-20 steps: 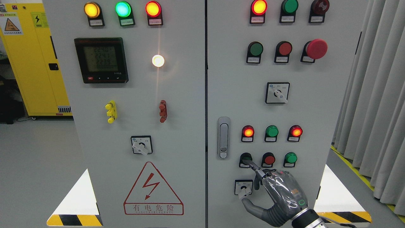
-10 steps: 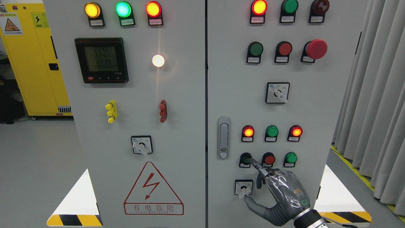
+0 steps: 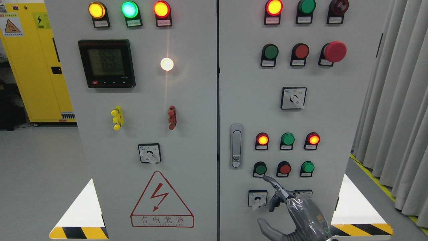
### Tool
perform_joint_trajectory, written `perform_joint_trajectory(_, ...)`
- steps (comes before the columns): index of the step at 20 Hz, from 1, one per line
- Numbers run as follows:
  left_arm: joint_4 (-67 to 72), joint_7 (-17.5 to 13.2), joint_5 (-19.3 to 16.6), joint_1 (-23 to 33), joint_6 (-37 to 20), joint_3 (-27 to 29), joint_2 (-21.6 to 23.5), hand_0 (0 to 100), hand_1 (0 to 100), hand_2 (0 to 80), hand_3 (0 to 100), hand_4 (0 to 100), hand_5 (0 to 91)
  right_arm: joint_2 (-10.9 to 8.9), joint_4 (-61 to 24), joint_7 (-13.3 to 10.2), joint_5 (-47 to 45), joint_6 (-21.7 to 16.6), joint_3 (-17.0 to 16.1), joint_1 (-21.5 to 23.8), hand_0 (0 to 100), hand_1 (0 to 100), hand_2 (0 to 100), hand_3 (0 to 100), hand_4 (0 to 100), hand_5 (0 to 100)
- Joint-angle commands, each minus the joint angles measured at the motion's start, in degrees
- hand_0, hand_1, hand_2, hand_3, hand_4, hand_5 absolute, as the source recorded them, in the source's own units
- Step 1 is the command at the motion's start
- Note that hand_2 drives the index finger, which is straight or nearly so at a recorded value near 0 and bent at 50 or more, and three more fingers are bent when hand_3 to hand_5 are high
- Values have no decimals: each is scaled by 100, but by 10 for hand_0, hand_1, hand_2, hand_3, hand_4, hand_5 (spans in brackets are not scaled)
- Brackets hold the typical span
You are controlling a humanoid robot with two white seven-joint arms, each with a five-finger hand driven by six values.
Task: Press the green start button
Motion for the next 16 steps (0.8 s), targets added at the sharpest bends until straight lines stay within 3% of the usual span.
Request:
perform_joint_trajectory(1,-150,-4,-6,-167,-4,0,0,120,556,0,0,0,0,46,-615,509,-2126,109,280,382,395,557,0,200,176,117)
perform_joint_trajectory(2,-150,-4,-6,-167,-4,0,0,120,556,0,0,0,0,55,-721,615,-2425,249,280,452,410,551,0,122,115,57)
perform_joint_trajectory(3,-150,-4,3,-167,-4,0,0,120,556,0,0,0,0,55,-887,651,-2698,451,289,540,418,548,0,109,106,52)
perform_joint_trajectory(4,-150,-4,3,-167,-4,0,0,120,556,0,0,0,0,55,-1045,669,-2979,688,315,637,453,533,0,15,62,2)
perform_joint_trajectory(7,-150,-3,3,-167,-4,0,0,120,556,0,0,0,0,55,-1310,739,-3692,1102,394,787,484,503,0,7,57,0)
perform_joint_trajectory(16,-150,-4,3,-167,-4,0,0,120,556,0,0,0,0,55,-1372,739,-4292,1226,368,936,392,493,0,0,54,0)
